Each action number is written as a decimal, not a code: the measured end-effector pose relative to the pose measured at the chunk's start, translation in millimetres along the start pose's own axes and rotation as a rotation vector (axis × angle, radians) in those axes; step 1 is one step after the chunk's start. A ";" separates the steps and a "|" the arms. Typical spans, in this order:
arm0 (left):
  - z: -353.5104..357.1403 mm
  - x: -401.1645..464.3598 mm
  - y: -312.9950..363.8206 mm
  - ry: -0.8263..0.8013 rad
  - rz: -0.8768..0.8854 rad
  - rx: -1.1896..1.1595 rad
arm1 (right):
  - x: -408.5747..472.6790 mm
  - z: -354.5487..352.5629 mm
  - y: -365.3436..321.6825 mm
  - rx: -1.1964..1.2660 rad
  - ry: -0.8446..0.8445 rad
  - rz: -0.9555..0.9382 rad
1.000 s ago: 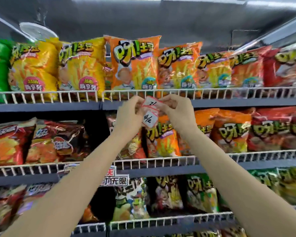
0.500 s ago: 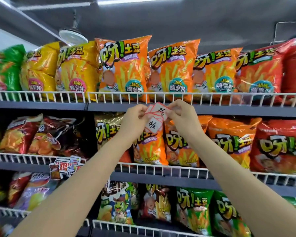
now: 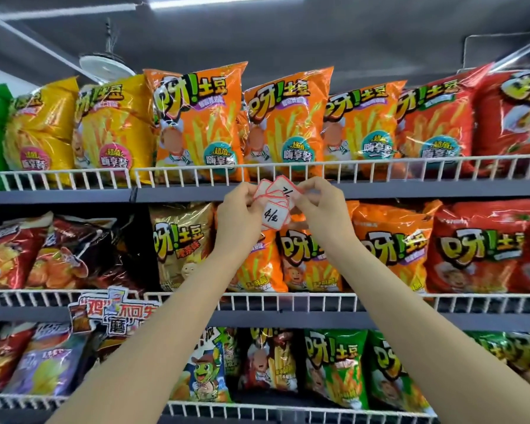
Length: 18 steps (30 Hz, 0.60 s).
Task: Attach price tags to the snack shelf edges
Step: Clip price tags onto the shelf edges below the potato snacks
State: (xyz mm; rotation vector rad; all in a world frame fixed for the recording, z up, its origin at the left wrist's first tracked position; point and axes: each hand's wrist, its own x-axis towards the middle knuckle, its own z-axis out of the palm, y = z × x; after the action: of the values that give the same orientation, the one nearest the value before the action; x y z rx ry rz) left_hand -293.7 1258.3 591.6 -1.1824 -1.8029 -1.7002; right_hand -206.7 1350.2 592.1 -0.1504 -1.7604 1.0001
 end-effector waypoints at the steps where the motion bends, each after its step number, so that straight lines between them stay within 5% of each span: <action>1: 1.3 -1.3 2.4 0.024 0.038 0.058 | -1.3 -2.0 0.5 -0.007 0.014 -0.004; 5: 14.1 -3.9 10.5 0.082 0.118 0.152 | -3.2 -18.3 6.5 -0.161 0.111 -0.101; 18: 161.8 11.0 76.4 -0.095 -0.070 0.088 | 42.3 -176.3 42.2 -0.303 0.143 -0.137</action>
State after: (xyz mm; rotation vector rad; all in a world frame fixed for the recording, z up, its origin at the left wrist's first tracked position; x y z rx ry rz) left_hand -198.2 1407.9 617.0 -1.1942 -1.9764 -1.6097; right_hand -93.6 1496.9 610.3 -0.2814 -1.7558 0.6062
